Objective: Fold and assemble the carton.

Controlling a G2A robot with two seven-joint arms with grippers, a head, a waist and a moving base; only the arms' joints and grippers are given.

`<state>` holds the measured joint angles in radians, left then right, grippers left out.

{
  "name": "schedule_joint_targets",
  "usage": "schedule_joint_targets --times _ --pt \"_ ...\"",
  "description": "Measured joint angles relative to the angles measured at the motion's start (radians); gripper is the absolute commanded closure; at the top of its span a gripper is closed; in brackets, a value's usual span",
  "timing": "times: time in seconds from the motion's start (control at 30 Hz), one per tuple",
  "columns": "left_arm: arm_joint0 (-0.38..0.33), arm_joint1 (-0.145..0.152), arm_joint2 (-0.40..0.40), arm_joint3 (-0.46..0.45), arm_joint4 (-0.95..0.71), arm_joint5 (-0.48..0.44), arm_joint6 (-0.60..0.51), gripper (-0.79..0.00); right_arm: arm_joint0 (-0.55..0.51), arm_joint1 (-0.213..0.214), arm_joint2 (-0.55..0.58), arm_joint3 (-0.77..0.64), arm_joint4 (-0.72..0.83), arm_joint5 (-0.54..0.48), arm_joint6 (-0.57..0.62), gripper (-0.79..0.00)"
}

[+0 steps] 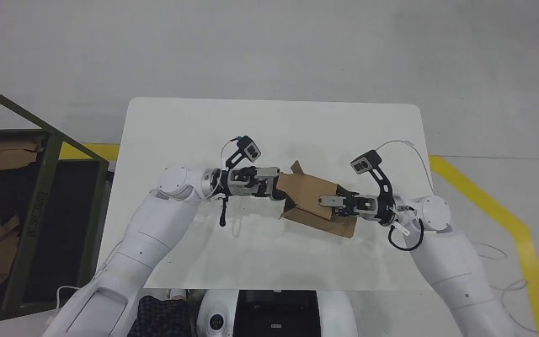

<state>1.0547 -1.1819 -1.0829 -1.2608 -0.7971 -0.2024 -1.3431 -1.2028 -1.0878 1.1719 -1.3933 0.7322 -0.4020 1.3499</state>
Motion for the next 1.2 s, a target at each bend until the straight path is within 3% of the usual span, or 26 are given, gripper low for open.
schedule_joint_targets --times 0.47,0.87,1.2 --pt "0.034 0.009 -0.013 -0.065 0.086 0.021 0.070 0.000 -0.029 0.004 0.013 -0.059 -0.021 0.025 -0.041 0.000" --pt "0.101 0.031 -0.108 -0.119 0.090 -0.008 0.094 0.000 -0.044 0.013 0.056 -0.052 0.008 0.034 0.006 0.000" --pt "0.102 0.026 -0.039 -0.112 0.150 0.042 0.088 0.000 -0.047 0.014 0.066 -0.074 0.016 0.046 0.003 0.000"
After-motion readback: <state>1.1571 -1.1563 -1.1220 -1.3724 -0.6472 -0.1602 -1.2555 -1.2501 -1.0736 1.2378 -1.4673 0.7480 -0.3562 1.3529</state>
